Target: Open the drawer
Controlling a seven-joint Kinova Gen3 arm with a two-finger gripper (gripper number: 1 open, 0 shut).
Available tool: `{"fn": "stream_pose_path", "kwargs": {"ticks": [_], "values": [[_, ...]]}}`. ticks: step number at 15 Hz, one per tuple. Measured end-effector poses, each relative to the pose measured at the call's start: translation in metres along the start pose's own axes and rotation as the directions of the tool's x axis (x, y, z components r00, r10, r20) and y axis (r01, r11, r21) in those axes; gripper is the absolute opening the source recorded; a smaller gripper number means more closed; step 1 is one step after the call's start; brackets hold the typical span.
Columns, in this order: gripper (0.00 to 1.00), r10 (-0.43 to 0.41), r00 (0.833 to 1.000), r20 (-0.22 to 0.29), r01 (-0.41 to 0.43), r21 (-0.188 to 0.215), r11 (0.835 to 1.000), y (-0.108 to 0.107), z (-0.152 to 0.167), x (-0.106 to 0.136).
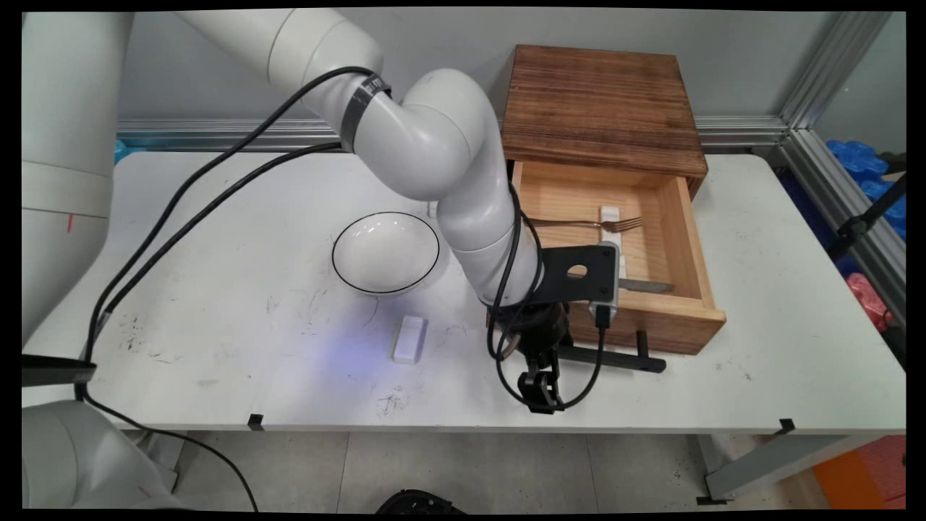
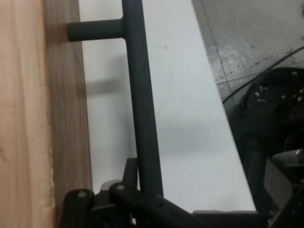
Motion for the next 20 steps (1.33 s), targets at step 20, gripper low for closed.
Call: {"fn": "stream_pose_path", "kwargs": {"ticks": [20], "values": [[1.0,0.031,0.999,-0.019,-0.032,-0.033,0.999,0.028,-0.006,0.006]]}}
